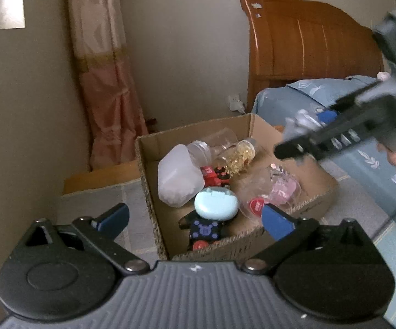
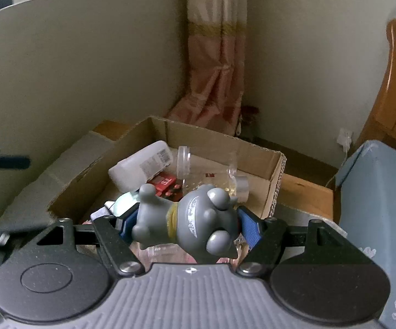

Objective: Organize rigid objects
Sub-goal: 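Carry the blue case and grey figure into the box and open both tools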

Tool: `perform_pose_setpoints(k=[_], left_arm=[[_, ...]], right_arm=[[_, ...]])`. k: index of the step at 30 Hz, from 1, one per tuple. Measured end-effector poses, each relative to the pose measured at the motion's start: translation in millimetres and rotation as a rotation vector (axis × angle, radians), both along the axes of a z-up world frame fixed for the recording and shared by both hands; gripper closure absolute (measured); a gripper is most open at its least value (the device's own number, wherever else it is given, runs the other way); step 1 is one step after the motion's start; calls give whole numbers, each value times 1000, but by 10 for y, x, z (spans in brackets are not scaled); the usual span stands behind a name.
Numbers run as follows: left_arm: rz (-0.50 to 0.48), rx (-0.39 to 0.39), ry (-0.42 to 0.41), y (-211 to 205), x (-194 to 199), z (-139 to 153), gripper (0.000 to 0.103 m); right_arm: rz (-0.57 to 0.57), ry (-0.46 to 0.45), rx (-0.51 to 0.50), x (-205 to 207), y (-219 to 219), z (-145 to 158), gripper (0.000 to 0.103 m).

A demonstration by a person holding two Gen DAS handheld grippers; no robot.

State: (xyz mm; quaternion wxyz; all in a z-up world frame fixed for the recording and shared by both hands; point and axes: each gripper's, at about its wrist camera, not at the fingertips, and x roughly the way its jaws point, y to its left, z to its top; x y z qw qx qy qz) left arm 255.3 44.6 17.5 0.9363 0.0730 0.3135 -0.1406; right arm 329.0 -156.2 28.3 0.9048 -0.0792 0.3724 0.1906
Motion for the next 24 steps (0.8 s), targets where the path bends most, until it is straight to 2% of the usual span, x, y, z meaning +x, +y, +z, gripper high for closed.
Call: perform_pose_setpoints(k=[4, 10, 11, 13, 24], left_arm=[[13, -5, 32, 49, -62, -66, 1], [20, 29, 11, 87, -141, -81, 1], [19, 31, 3, 93, -155, -71, 1], [15, 30, -5, 103, -162, -48, 1], [24, 10, -4, 86, -219, -5, 1]], right_arm=[[-36, 57, -21, 239, 76, -67, 26], [-99, 156, -35, 522, 118, -250, 25], [-105, 157, -38, 526, 126, -275, 23], [-106, 146, -46, 509, 134, -286, 0], [-79, 92, -72, 259, 233, -140, 0]])
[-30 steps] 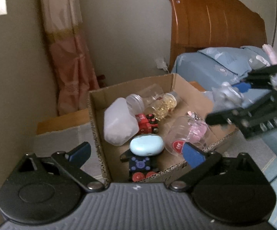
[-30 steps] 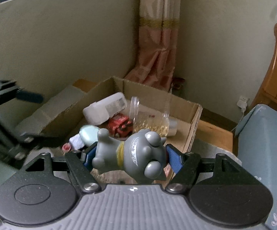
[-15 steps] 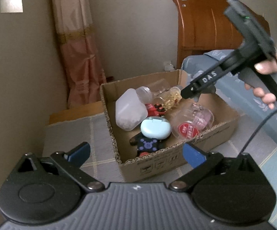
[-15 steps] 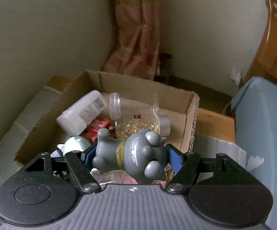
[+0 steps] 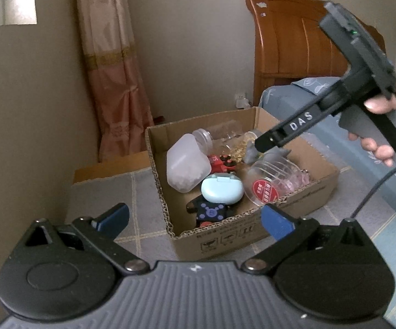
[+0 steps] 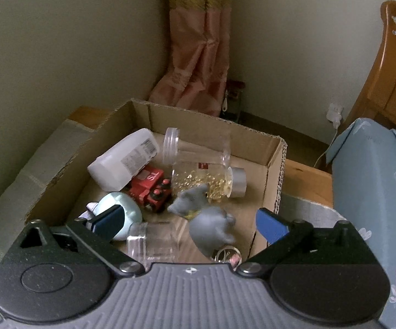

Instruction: Organize rigid objects

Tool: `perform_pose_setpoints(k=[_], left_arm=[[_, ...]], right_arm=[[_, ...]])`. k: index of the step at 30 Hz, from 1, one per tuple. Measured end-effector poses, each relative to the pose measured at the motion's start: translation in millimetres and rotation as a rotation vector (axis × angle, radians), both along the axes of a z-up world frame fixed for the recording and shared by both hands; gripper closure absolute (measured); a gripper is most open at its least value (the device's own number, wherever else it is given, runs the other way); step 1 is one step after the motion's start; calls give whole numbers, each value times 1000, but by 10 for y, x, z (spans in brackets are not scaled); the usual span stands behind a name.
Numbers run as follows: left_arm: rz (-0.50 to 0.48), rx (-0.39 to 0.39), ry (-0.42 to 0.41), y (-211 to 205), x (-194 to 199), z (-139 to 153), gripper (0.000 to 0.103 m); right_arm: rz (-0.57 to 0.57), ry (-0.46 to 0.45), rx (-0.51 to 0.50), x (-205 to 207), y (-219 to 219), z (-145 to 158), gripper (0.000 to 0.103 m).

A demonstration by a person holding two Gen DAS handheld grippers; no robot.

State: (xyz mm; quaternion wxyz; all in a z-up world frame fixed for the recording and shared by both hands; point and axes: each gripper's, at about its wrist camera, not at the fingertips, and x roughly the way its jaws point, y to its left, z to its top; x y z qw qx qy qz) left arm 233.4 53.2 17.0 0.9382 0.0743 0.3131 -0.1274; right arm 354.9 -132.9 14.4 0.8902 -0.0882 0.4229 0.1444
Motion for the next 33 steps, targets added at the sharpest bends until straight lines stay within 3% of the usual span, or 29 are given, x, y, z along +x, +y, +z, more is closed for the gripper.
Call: perform_pose_setpoints(k=[10, 16, 20, 24, 29, 33], left_arm=[[118, -13, 40, -55, -246, 121, 1], [159, -50, 52, -172, -563, 73, 1], [180, -42, 91, -261, -726, 1, 1], [218, -43, 119, -284, -849, -8, 1], [227, -24, 108, -317, -935, 82, 1], [223, 0, 91, -362, -984, 181, 1]], right_arm=[[-58, -91, -23, -764, -38, 179, 0], [-133, -131, 75, -1399, -127, 48, 0], [-240, -138, 117, -1790, -207, -54, 0], [-313, -95, 139, -2058, -263, -95, 0], [-343, -98, 83, -2265, -224, -58, 0], [-362, -111, 95, -2350, -247, 30, 0]])
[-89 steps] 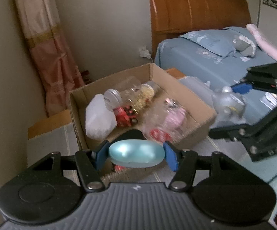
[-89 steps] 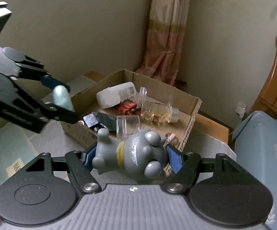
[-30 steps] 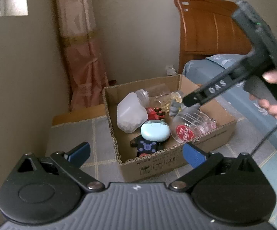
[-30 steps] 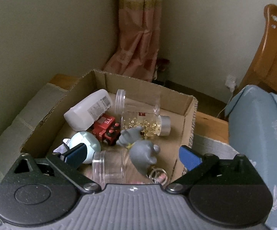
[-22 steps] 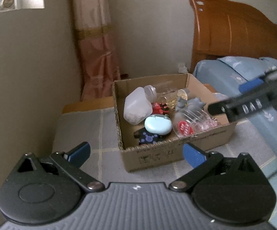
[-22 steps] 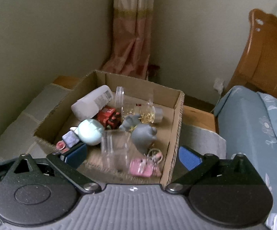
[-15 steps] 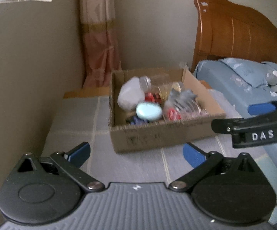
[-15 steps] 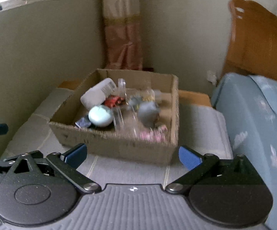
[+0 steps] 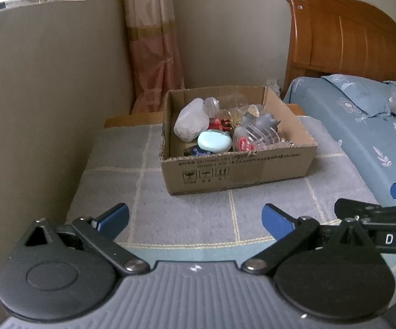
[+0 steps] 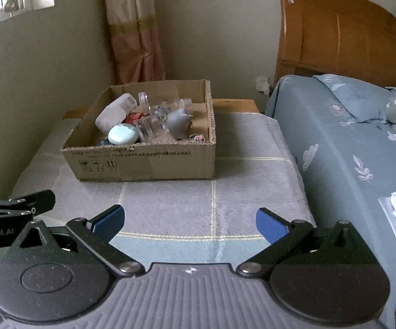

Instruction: Organize rigid objects

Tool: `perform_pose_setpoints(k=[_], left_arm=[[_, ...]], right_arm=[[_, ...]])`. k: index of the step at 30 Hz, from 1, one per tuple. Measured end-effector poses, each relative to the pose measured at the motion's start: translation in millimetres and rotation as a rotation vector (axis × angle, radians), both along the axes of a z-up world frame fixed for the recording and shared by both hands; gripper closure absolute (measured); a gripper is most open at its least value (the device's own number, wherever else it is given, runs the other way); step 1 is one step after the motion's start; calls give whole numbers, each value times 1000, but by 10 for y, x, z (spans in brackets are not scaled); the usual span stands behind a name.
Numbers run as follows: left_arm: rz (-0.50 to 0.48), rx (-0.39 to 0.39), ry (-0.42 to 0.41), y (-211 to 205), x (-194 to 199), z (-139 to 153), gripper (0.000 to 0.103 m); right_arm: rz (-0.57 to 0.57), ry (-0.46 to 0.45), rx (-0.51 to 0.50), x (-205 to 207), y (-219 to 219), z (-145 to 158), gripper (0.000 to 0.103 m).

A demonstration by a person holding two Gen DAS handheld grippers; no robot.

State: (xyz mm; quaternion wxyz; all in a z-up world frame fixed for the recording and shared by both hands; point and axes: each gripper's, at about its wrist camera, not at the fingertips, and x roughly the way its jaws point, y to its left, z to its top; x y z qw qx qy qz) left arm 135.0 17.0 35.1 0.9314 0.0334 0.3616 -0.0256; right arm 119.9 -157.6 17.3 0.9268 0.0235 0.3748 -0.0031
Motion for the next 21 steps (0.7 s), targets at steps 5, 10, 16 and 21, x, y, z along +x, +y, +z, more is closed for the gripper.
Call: perform_pose_setpoints(k=[5, 10, 16, 21], left_arm=[[8, 25, -11, -50, -8, 101, 1], [19, 26, -18, -45, -1, 124, 1], [22, 21, -13, -36, 13, 133, 1], [19, 23, -20, -39, 25, 148, 1]], right_arm=[[-2, -26, -6, -16, 22, 97, 0], [-6, -38, -12, 11, 29, 131, 0], [-10, -38, -10, 36, 5, 130, 0], [-12, -41, -10, 37, 3, 141, 0]])
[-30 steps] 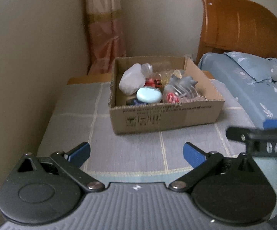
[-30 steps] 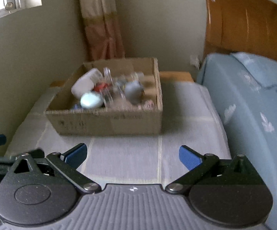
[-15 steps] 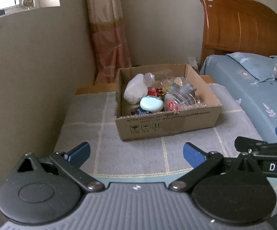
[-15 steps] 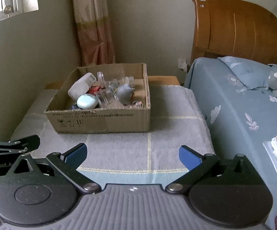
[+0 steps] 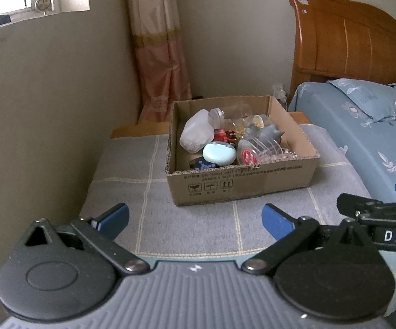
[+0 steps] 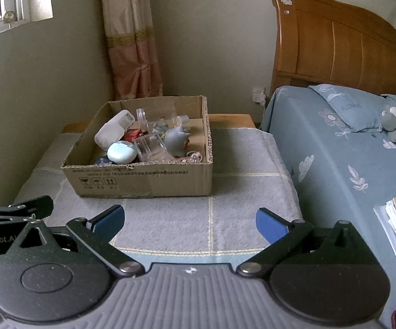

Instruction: Organize rigid objects

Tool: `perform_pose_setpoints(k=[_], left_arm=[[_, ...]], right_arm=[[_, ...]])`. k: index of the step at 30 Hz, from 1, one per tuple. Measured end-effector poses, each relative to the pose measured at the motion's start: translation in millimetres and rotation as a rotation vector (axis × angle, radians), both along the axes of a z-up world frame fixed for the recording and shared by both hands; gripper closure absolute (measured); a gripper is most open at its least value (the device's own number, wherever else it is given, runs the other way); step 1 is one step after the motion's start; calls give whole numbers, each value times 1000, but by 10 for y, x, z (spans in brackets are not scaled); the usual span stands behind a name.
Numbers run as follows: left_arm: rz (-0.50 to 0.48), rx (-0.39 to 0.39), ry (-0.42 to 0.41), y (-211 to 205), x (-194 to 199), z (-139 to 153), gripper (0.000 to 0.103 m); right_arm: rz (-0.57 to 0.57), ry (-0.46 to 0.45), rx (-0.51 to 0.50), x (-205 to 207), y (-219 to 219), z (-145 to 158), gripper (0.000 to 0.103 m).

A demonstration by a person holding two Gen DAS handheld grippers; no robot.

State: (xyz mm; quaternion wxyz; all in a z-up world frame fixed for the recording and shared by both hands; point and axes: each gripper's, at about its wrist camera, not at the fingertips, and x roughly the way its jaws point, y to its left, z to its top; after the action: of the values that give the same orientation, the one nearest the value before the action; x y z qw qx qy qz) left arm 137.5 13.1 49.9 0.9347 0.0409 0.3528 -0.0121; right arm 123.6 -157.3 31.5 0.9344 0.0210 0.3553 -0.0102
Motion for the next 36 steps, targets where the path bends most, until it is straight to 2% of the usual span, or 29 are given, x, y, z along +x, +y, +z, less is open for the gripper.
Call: perform_pose_setpoints(k=[36], left_arm=[[3, 0, 1, -35, -5, 37, 1]], right_arm=[[4, -11, 9, -1, -67, 16, 0]])
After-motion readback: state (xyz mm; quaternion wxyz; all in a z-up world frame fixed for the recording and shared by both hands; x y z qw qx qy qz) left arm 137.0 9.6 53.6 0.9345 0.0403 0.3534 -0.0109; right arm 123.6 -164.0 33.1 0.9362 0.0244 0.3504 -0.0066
